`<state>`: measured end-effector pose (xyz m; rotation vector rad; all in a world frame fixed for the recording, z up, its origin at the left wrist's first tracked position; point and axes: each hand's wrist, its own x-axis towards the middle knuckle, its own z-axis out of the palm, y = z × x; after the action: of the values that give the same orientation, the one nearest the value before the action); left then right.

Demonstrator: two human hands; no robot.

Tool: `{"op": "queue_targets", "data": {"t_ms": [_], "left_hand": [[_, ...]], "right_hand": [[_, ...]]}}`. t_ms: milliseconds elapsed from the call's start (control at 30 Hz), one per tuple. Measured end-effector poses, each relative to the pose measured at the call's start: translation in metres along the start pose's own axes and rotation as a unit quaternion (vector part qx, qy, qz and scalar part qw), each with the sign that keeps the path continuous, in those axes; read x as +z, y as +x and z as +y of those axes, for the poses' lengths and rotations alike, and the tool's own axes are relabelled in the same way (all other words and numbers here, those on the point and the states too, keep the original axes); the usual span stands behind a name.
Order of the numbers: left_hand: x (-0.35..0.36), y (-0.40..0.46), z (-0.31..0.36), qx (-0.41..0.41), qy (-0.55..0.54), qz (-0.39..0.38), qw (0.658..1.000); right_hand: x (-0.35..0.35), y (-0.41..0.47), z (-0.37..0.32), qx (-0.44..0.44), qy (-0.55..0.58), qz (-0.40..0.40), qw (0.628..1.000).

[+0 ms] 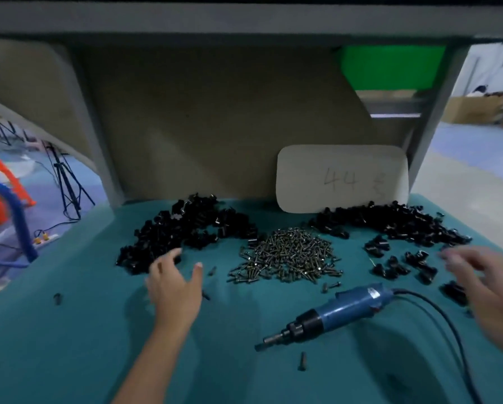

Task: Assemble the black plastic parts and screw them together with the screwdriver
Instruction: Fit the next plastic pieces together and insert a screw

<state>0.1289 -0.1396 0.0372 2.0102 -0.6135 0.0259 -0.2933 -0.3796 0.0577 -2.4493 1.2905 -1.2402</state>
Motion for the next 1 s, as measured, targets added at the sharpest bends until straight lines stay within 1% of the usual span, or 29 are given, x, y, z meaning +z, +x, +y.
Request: {"op": "queue_targets", "data": {"t_ms": [33, 67, 100, 167, 200, 267, 367, 433, 533, 600, 667, 733, 800, 833, 867, 900, 933, 1000], "left_hand": [[-0.002, 0.021, -0.004, -0.012, 0.058, 0.012, 0.998], [-0.004, 0.039, -0.009, -0.029, 0.110, 0.004, 0.993], [-0.005, 0.053, -0.016, -0.045, 0.157, -0.018, 0.986], [-0.003, 0.068, -0.035, -0.053, 0.231, -0.060, 0.970], [-0.001, 0.072, -0.042, -0.041, 0.260, -0.064, 0.963], [-0.001, 0.074, -0.052, -0.015, 0.296, -0.047, 0.954], [-0.004, 0.074, -0.054, 0.002, 0.341, -0.029, 0.940], [-0.006, 0.071, -0.051, 0.026, 0.374, -0.026, 0.927], [-0.008, 0.059, -0.047, 0.084, 0.377, -0.020, 0.922], [-0.006, 0.047, -0.046, 0.120, 0.346, 0.005, 0.931], [-0.004, 0.039, -0.044, 0.131, 0.272, 0.042, 0.952], [-0.004, 0.034, -0.040, 0.141, 0.193, 0.065, 0.969], [-0.008, 0.023, -0.029, 0.141, 0.089, 0.078, 0.983], [-0.011, 0.012, -0.022, 0.133, 0.036, 0.085, 0.987], [-0.013, -0.002, -0.014, 0.119, -0.014, 0.093, 0.988], [-0.013, -0.018, -0.007, 0.093, -0.067, 0.094, 0.989], [-0.011, -0.035, 0.001, 0.054, -0.128, 0.081, 0.987], [-0.002, -0.065, 0.006, -0.030, -0.265, 0.022, 0.964]], "right_hand": [[0.013, 0.022, -0.015, -0.012, -0.009, -0.038, 0.999], [0.030, 0.040, -0.029, -0.017, -0.025, -0.068, 0.997], [0.048, 0.058, -0.028, 0.002, -0.048, -0.130, 0.990], [0.079, 0.088, -0.009, 0.069, -0.084, -0.219, 0.970], [0.090, 0.097, 0.002, 0.100, -0.112, -0.247, 0.957], [0.106, 0.111, 0.023, 0.141, -0.156, -0.287, 0.935], [0.126, 0.127, 0.044, 0.171, -0.182, -0.320, 0.914], [0.137, 0.130, 0.051, 0.174, -0.204, -0.317, 0.910], [0.146, 0.128, 0.056, 0.161, -0.201, -0.274, 0.927], [0.146, 0.128, 0.055, 0.164, -0.190, -0.263, 0.932], [0.142, 0.127, 0.046, 0.176, -0.164, -0.236, 0.941], [0.132, 0.123, 0.024, 0.203, -0.071, -0.177, 0.960], [0.117, 0.116, -0.014, 0.228, 0.073, -0.122, 0.963], [0.106, 0.108, -0.038, 0.232, 0.154, -0.109, 0.954], [0.096, 0.097, -0.062, 0.232, 0.244, -0.106, 0.936], [0.085, 0.079, -0.087, 0.231, 0.338, -0.119, 0.904], [0.075, 0.057, -0.109, 0.229, 0.412, -0.137, 0.871], [0.062, 0.011, -0.143, 0.227, 0.491, -0.178, 0.822]]}}
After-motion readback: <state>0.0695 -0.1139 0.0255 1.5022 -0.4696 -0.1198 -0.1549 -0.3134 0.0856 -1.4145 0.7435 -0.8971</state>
